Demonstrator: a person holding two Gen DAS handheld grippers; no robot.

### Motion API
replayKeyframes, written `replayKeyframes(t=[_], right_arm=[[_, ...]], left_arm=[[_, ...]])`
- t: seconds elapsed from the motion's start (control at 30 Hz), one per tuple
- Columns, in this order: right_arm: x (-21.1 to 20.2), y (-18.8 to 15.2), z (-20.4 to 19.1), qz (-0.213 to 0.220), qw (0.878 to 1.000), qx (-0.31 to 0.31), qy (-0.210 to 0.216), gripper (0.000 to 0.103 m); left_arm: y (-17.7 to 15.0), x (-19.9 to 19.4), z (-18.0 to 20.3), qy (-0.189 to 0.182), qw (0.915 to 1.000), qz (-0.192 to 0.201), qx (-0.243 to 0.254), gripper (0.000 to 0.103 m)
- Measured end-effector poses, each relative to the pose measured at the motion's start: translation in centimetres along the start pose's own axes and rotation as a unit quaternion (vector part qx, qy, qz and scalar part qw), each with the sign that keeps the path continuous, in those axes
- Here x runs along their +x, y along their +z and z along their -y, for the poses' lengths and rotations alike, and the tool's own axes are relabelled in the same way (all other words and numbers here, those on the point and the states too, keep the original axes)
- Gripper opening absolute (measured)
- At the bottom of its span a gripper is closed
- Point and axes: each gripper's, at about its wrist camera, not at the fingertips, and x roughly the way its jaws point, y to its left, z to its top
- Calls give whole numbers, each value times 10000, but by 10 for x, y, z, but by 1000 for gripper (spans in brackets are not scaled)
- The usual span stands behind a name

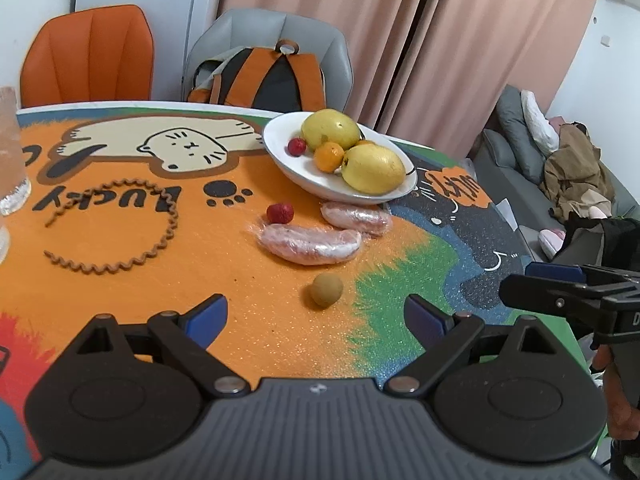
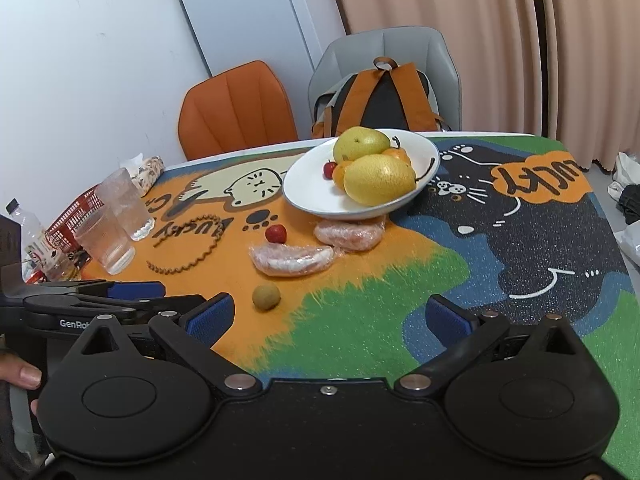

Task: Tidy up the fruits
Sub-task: 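Reach the left gripper to the small brown round fruit and grasp it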

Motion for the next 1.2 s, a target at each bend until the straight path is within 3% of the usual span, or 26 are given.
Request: replayKeyframes(t=[0.3,0.5,0.73,0.97,1.13,1.2], right_arm=[[9,-1,13,-76,9999,94,-19,103],[14,0,21,33,9997,201,-141,103],[22,1,28,70,9992,315,-221,103],[27,2,28,35,9993,303,-194,103],[38,2,26,-70,9994,289,-194,103],[42,3,24,-106,9994,280,-180,103]], left_arm=[[1,18,3,-8,10000,-4,-16,88],[1,34,4,-26,9999,-113,-44,66],[1,48,6,-74,9998,-174,-56,53],[0,61,7,5,9996,-267,-88,46],[-1,69,2,-20,9993,-323,-192,22],[0,69,0,-80,9992,-321,-220,22]])
